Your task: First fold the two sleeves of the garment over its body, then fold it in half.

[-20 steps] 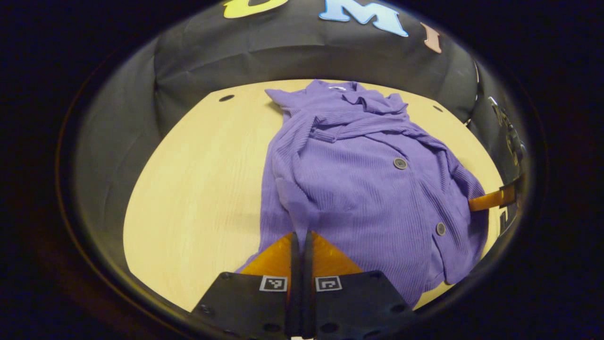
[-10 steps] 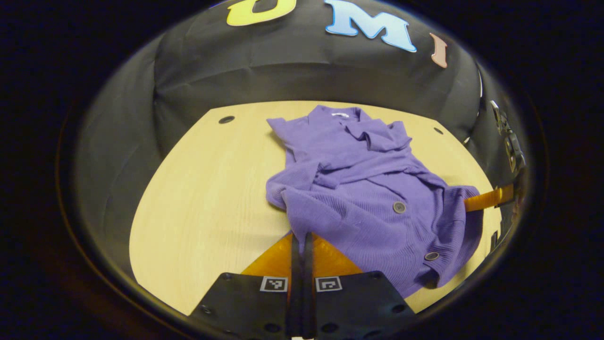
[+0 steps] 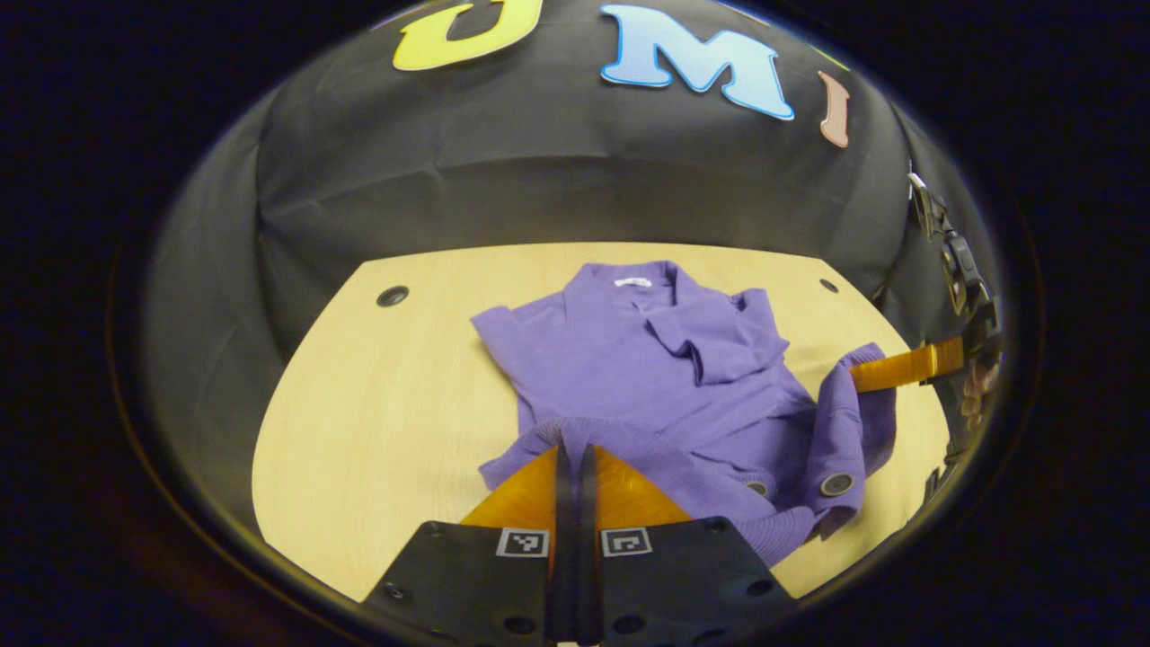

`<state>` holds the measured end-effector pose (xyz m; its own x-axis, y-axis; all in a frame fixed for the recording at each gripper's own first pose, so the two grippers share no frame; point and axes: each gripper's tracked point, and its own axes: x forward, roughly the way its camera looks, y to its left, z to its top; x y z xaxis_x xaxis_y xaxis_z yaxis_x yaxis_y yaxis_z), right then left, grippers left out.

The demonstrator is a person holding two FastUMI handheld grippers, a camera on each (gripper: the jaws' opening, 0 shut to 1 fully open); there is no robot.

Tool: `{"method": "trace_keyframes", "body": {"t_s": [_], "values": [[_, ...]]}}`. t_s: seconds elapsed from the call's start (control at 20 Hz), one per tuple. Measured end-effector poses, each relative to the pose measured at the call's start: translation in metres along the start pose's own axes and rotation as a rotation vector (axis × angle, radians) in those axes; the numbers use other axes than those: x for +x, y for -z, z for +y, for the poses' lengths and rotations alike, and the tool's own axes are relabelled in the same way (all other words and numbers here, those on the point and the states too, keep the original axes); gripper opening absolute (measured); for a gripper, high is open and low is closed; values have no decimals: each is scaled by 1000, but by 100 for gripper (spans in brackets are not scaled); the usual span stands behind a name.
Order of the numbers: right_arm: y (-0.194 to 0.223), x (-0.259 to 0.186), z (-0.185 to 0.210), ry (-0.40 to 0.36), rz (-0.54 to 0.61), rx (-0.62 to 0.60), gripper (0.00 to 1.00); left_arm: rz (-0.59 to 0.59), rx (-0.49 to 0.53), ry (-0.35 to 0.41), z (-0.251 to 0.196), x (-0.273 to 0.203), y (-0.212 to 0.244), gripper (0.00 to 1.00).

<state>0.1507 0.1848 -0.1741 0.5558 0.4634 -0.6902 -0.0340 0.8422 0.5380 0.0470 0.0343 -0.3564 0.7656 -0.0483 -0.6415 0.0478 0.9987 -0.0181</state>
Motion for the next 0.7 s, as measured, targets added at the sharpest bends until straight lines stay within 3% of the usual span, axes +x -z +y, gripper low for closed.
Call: {"method": "trace_keyframes", "body": {"t_s": [0.45,0.7], "values": [[-108,42,-17,15,-114,58,1,-78,-48,-5,31,69,-84,7],[-157,89,-36,46,-149,92,1,-137,-77,-27,59,122,-133,7]]}}
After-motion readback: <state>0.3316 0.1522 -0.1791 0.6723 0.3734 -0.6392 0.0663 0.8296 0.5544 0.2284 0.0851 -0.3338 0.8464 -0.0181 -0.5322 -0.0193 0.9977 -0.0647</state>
